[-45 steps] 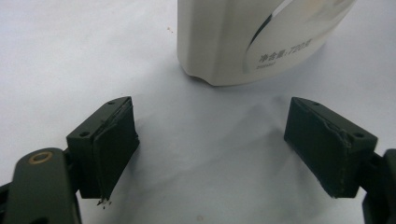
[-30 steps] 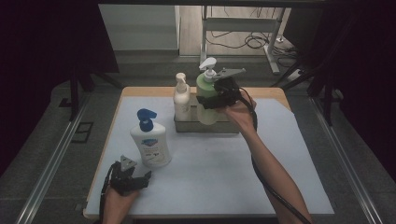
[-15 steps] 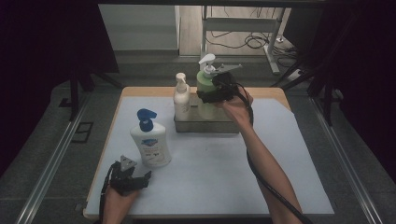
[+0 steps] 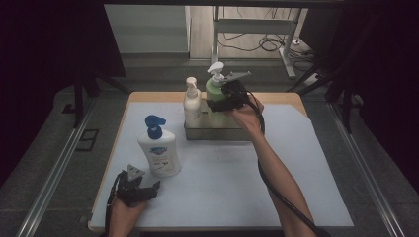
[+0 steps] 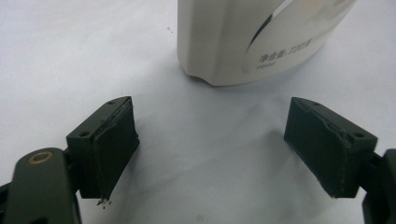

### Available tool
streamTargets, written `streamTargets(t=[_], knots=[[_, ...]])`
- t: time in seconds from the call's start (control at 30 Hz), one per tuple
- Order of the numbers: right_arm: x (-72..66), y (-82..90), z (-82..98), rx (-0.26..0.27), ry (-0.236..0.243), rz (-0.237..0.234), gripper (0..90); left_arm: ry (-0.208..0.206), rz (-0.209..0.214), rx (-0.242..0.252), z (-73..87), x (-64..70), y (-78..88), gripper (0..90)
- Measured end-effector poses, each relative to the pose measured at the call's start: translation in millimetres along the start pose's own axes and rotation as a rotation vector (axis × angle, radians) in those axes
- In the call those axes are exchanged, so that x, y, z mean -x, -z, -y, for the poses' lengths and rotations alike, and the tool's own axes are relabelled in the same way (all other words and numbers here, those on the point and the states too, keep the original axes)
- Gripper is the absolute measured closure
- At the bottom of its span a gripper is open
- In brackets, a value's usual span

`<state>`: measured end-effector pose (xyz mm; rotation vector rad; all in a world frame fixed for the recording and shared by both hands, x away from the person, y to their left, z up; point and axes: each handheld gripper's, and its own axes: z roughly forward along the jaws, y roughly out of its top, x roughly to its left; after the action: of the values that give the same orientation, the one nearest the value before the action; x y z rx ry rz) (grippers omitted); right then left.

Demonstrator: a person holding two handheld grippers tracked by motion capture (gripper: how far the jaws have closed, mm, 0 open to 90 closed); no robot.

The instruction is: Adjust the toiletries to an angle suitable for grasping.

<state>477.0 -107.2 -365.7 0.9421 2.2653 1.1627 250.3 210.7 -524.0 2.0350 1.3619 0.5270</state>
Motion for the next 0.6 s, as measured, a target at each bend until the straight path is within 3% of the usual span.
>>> streamTargets(t=[0.6], knots=[[1.4,-11.0,10.6,-0.059,-0.001,-0.042,12.4,0.000,0.000,0.000,0.0,0.0,0.0,16.6]])
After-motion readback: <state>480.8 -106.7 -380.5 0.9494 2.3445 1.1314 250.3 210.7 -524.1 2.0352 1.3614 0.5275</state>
